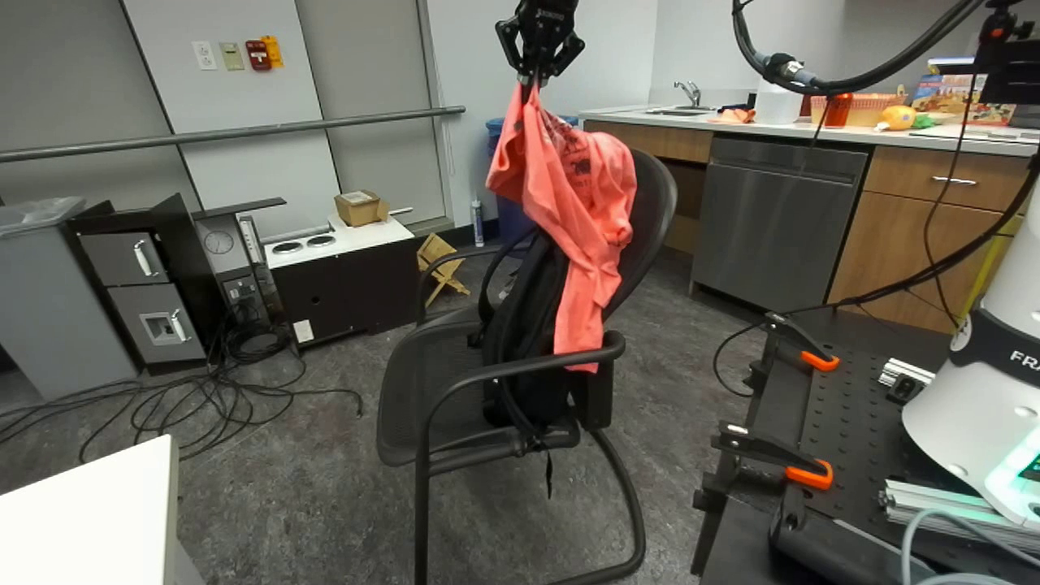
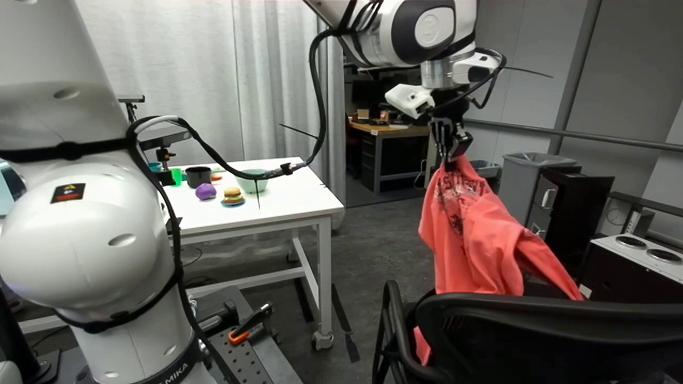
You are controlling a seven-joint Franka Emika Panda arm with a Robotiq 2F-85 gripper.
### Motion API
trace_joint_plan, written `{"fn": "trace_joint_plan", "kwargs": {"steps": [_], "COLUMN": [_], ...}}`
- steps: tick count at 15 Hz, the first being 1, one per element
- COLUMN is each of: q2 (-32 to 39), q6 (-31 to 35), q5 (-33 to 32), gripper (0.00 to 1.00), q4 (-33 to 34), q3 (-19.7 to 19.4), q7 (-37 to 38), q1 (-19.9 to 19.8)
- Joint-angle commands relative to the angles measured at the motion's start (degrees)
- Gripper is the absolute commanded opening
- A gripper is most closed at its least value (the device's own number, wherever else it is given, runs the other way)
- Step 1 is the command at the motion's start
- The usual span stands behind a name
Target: Put the sweatshirt on the seat of the chair
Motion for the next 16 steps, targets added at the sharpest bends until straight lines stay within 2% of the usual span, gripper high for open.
{"fn": "trace_joint_plan", "kwargs": {"steps": [1, 8, 11, 16], "q2": [-7.4, -13.1, -11.0, -3.9], "q6": [1.6, 2.6, 5.5, 16.0], "q5": [0.9, 1.8, 1.6, 1.3], "gripper": [0.02, 0.02, 0.02, 0.02], "q4": [-7.2, -11.8, -9.6, -3.7], "q3": [1.6, 3.8, 3.2, 0.9], "q7": [-1.4, -0.8, 1.7, 7.5], "q1": [1.5, 2.7, 1.0, -3.7]}}
